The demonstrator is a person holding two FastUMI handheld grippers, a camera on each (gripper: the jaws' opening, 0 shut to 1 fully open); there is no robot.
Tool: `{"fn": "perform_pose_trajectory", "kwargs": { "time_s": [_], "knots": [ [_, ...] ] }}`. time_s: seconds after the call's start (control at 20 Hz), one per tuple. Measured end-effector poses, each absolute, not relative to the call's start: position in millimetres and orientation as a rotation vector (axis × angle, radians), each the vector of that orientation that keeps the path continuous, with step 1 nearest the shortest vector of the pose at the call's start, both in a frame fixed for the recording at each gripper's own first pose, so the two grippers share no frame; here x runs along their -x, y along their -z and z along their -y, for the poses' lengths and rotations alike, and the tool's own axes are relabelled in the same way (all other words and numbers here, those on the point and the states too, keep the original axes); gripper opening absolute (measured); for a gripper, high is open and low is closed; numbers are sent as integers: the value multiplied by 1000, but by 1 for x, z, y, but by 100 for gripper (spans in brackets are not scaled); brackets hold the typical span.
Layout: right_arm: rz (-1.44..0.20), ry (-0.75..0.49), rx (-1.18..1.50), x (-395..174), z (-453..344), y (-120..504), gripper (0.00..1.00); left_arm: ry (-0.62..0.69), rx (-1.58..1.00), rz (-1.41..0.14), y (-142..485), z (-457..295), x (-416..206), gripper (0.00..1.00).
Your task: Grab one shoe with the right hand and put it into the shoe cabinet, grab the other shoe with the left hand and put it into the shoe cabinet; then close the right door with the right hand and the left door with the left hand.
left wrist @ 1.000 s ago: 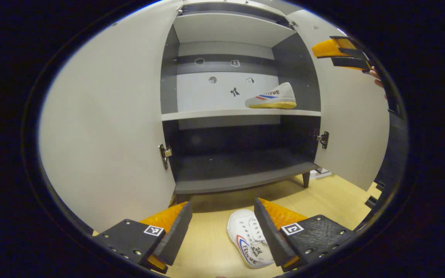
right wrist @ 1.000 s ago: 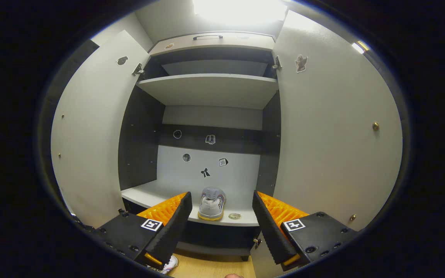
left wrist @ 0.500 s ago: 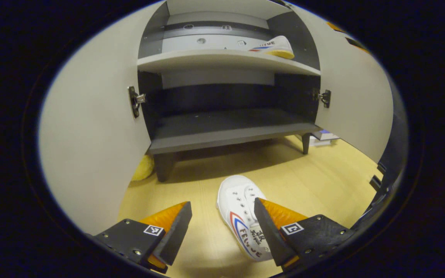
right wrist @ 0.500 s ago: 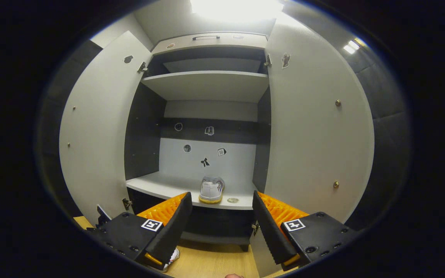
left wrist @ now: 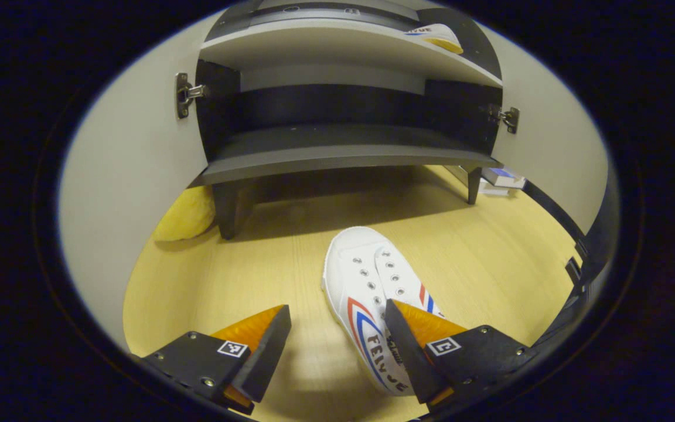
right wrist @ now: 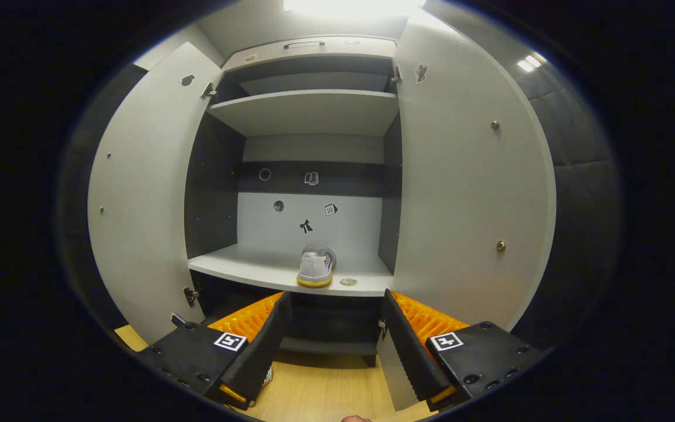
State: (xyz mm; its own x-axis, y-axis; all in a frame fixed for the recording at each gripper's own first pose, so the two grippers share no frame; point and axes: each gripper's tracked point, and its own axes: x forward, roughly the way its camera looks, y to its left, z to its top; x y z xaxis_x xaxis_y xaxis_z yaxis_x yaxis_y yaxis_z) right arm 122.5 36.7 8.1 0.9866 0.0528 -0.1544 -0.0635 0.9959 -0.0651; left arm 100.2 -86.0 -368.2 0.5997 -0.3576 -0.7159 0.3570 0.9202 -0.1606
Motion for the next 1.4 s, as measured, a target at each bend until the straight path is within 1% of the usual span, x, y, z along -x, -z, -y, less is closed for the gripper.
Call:
{"fn": "perform_pose_trajectory", "kwargs": {
  "time_s": [0.2,0.3,0.35,0.4,0.45,0.5,0.6,0.65,0.7,0.75,0.85,0.9,0.95,1.0,1.05,1.15,1.3,1.4],
  "knots": [
    [-163,-70,80,-118,-40,-6,98,414,11,-868,379,89,-98,95],
    [-165,-72,81,-117,-40,-5,98,425,9,-881,383,90,-97,98],
    [-168,-73,81,-117,-40,-4,98,435,9,-889,383,92,-96,97],
    [-169,-75,82,-114,-40,-4,98,444,20,-896,383,95,-95,95],
    [-171,-77,84,-113,-39,-3,98,454,37,-905,384,100,-94,91],
    [-172,-79,87,-111,-39,-3,98,458,53,-911,384,104,-93,80],
    [-172,-76,94,-108,-36,-3,98,451,52,-919,384,108,-91,55],
    [-174,-77,92,-107,-36,-3,98,444,44,-920,383,107,-91,53],
    [-175,-77,89,-105,-35,-3,98,434,34,-926,382,106,-90,49],
    [-176,-76,87,-104,-33,-3,98,428,30,-931,383,106,-91,49],
    [-174,-77,89,-102,-32,-4,98,398,41,-936,383,103,-95,29],
    [-172,-81,89,-100,-32,-4,98,388,49,-929,381,101,-93,16],
    [-171,-82,90,-99,-32,-4,98,381,52,-922,382,103,-94,12],
    [-172,-84,89,-99,-32,-4,98,371,48,-904,386,103,-96,10],
    [-174,-88,86,-98,-31,-3,98,372,35,-892,376,100,-94,3],
    [-181,-92,85,-96,-30,-2,98,376,34,-856,376,103,-99,2],
    [-181,-99,97,-94,-27,-3,98,351,88,-841,369,100,-101,2],
    [-178,-106,100,-94,-25,-5,98,339,79,-802,357,97,-105,2]
  ]
}}
